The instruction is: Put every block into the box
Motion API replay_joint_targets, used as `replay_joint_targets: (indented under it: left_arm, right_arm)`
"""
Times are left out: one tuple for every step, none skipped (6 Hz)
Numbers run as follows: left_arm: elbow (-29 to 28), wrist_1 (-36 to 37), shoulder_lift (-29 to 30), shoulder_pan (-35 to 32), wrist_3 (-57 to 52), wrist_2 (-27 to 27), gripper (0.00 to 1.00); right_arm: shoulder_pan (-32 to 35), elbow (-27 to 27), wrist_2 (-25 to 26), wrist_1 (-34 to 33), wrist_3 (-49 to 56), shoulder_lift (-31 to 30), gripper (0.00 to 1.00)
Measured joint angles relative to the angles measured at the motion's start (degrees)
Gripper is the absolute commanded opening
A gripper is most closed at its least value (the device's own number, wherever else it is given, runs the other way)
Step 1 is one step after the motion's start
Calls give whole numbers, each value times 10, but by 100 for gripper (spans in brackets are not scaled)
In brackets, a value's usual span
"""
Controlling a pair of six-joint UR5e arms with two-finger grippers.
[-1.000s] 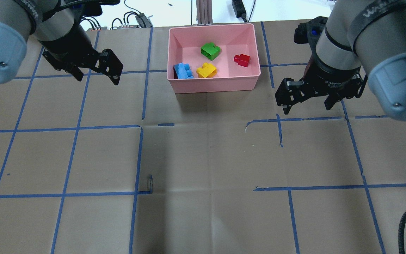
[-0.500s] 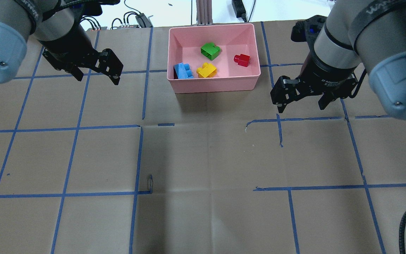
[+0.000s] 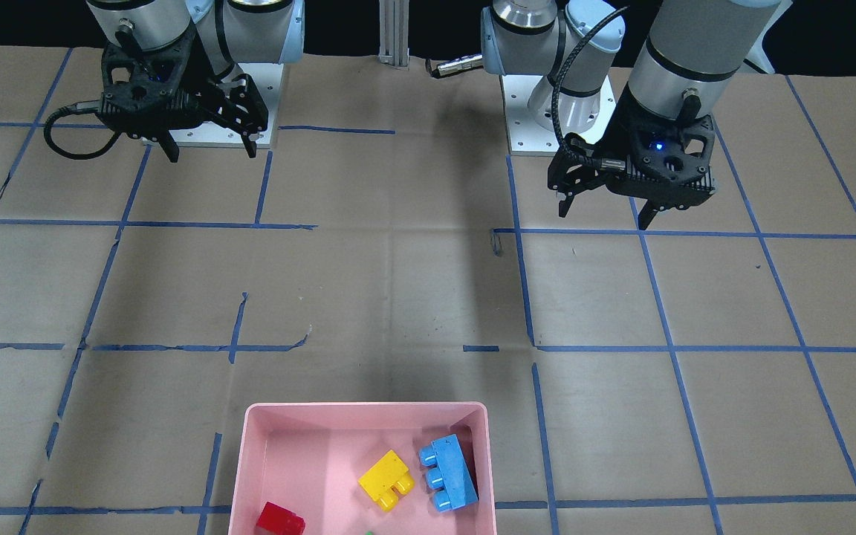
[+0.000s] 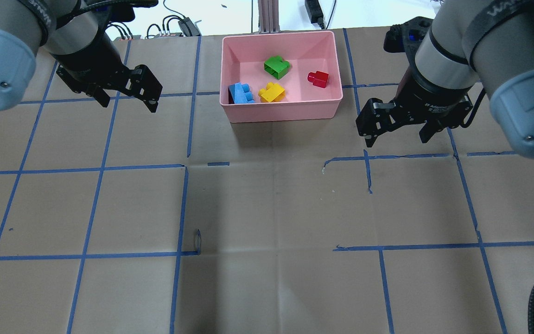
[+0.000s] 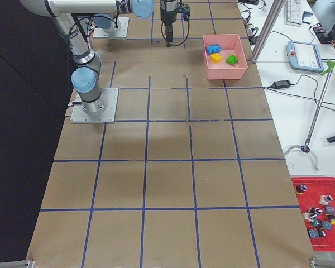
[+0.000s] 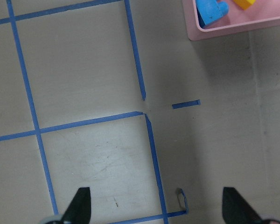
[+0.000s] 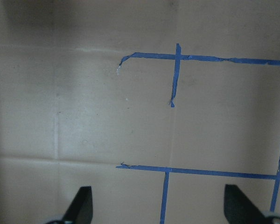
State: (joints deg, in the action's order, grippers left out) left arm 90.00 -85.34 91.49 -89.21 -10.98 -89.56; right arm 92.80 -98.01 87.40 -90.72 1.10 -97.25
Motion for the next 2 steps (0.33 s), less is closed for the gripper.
replay_joint_targets:
  left_arm:
    - [0, 0, 0, 0, 0, 0, 100]
    - [0, 0, 0, 0, 0, 0, 100]
  right_arm:
    - [0, 0, 0, 0, 0, -1, 100]
    - [1, 0, 0, 0, -1, -2, 100]
